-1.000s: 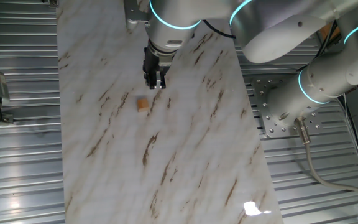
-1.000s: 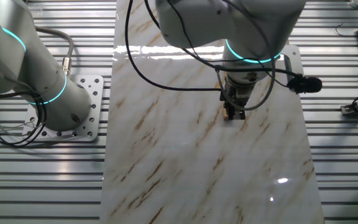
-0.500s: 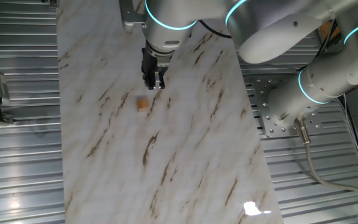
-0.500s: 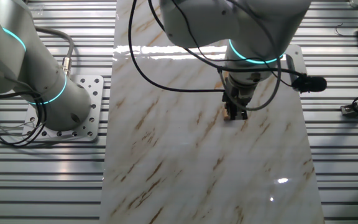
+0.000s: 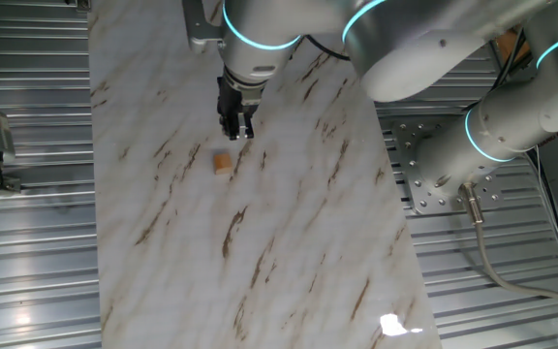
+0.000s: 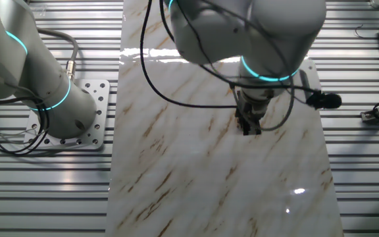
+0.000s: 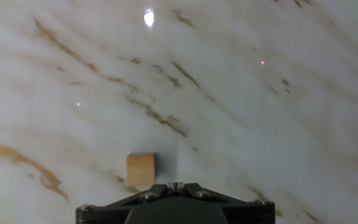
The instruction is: Use the gripper to push the small block from left to right
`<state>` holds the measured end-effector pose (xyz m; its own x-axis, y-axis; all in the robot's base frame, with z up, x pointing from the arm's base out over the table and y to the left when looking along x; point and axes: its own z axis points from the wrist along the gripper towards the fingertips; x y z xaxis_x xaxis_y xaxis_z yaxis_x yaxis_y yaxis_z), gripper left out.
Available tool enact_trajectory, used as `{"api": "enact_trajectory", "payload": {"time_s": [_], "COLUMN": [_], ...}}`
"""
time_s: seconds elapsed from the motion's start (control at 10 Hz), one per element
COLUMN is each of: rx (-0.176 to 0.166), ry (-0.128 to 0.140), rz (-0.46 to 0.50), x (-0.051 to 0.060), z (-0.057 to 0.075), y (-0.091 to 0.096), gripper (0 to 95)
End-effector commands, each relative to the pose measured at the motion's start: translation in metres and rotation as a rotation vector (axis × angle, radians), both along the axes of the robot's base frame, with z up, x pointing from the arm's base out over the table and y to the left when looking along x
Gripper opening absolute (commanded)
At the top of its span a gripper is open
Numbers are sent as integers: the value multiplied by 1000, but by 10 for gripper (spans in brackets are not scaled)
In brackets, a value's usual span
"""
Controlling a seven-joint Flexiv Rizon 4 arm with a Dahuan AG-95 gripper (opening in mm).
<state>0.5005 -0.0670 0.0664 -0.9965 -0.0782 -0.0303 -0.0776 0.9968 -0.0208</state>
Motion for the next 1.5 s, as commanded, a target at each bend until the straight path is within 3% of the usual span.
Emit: {"api": "enact_trajectory", "payload": {"time_s": [0.1,0.8,1.2,1.5], "rx": [9,31,21,40], "ry": [-2,-13,-24,-30], "rz": [3,0,-40,-58], "x": [0,6,11,13], "z": [-6,-21,-28,-37], "y": [-3,-5,-1,-1], "gripper": [0,0,0,0]}}
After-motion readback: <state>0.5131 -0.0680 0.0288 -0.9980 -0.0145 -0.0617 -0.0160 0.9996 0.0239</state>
